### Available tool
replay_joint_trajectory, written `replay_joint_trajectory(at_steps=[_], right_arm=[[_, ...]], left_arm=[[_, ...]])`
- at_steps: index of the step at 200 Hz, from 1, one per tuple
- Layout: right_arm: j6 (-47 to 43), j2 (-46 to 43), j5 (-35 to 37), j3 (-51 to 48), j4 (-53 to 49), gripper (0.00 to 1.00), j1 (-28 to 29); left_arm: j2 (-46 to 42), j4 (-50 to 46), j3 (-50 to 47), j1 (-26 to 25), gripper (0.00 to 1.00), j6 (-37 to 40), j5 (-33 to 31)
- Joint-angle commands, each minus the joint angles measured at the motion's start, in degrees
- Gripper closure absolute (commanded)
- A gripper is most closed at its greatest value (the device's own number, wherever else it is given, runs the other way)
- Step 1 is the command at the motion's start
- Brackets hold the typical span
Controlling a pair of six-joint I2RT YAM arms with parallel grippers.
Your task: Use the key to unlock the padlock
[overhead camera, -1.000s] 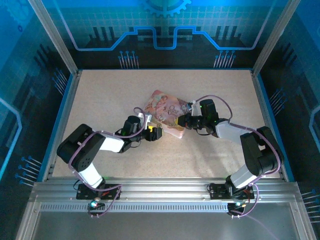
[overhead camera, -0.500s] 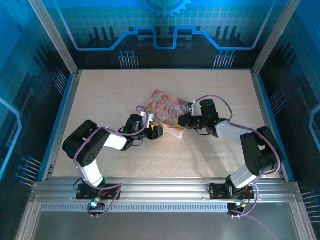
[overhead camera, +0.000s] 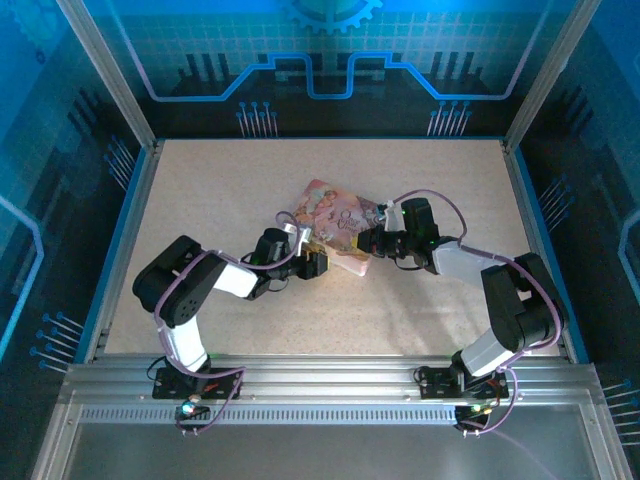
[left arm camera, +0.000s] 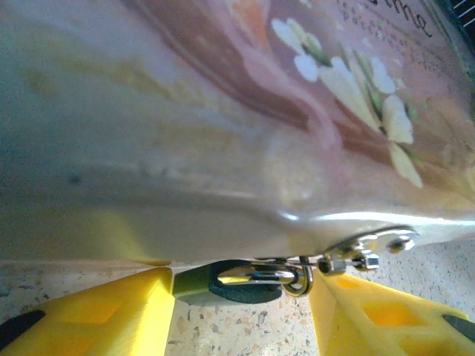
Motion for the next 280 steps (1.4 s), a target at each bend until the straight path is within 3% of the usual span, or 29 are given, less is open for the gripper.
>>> replay_joint_trajectory(at_steps=[1, 162, 280], right_arm=[[-1.3, -0.1, 1.3, -1.9, -4.3, 1.0, -0.9], [-1.1, -1.7, 1.4, -2.6, -3.7, 1.0, -1.0], [-9.1, -16.2, 5.0, -7.6, -5.8, 1.0, 0.8]], left_arm=[[0.8, 1.7, 1.4, -0.8, 0.49, -0.3, 1.2], [-1.6, -0.6, 2.3, -1.7, 0.67, -1.0, 0.7], [-9.1, -14.4, 5.3, -5.2, 0.72, -8.5, -3.2]])
